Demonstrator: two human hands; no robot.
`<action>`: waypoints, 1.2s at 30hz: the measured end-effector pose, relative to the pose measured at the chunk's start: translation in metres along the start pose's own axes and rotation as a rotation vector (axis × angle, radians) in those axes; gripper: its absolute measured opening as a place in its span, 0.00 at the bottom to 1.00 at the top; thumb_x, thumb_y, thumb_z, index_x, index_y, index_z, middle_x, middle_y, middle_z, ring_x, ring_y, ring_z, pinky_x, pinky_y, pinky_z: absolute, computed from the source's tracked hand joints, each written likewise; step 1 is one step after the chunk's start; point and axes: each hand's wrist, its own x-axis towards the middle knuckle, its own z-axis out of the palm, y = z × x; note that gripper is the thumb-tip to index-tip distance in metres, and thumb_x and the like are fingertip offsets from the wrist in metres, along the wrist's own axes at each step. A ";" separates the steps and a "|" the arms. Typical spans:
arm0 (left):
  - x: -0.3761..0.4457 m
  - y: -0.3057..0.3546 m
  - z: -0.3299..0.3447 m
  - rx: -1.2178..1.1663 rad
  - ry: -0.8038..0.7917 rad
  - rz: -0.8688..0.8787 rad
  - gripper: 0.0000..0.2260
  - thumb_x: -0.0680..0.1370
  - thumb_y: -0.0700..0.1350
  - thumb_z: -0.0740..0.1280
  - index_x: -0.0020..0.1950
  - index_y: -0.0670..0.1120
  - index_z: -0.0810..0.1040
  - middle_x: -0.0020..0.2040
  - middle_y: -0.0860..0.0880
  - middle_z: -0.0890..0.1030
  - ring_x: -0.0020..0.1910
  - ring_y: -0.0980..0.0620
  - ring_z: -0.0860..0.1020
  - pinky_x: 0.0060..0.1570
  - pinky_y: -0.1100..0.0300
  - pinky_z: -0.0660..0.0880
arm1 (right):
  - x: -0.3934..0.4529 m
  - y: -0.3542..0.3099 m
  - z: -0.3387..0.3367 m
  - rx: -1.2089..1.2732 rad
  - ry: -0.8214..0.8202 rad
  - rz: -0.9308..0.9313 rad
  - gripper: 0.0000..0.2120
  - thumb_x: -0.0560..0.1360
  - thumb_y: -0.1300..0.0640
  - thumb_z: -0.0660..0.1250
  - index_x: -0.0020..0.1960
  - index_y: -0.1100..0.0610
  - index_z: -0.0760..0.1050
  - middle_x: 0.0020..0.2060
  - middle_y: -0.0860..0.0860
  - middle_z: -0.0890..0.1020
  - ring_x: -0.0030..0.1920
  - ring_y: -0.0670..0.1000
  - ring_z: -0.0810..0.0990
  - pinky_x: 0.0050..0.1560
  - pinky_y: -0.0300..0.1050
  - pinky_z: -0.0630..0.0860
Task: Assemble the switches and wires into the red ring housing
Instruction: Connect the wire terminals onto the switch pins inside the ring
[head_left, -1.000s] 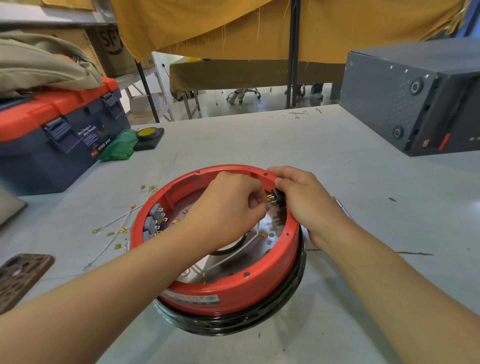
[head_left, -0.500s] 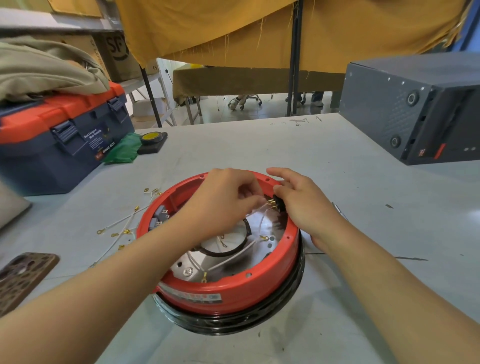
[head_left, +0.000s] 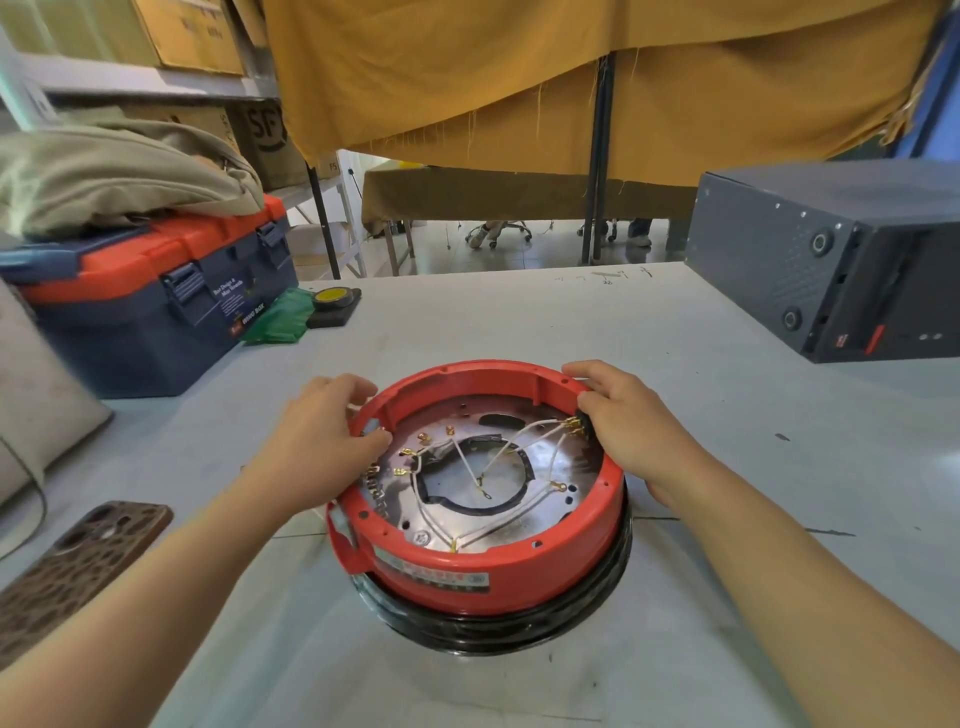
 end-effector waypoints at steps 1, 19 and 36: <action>-0.001 -0.001 0.000 -0.013 -0.004 -0.005 0.18 0.73 0.43 0.69 0.62 0.48 0.74 0.58 0.47 0.75 0.53 0.48 0.76 0.55 0.53 0.73 | 0.000 -0.001 -0.001 0.004 -0.014 -0.003 0.20 0.78 0.62 0.54 0.67 0.50 0.71 0.64 0.49 0.75 0.61 0.49 0.73 0.61 0.41 0.68; 0.040 0.025 0.008 -0.058 -0.302 0.339 0.22 0.77 0.38 0.65 0.69 0.54 0.71 0.67 0.55 0.74 0.64 0.57 0.71 0.63 0.65 0.65 | 0.009 -0.036 -0.004 -0.518 -0.246 -0.293 0.26 0.75 0.52 0.67 0.71 0.52 0.66 0.68 0.49 0.72 0.67 0.49 0.70 0.62 0.36 0.63; 0.037 0.025 0.005 -0.076 -0.174 0.291 0.13 0.75 0.45 0.69 0.59 0.48 0.76 0.56 0.52 0.78 0.51 0.55 0.77 0.50 0.65 0.72 | 0.022 -0.023 -0.010 -0.736 -0.071 -0.172 0.12 0.80 0.57 0.57 0.58 0.54 0.77 0.55 0.57 0.79 0.53 0.60 0.77 0.54 0.53 0.75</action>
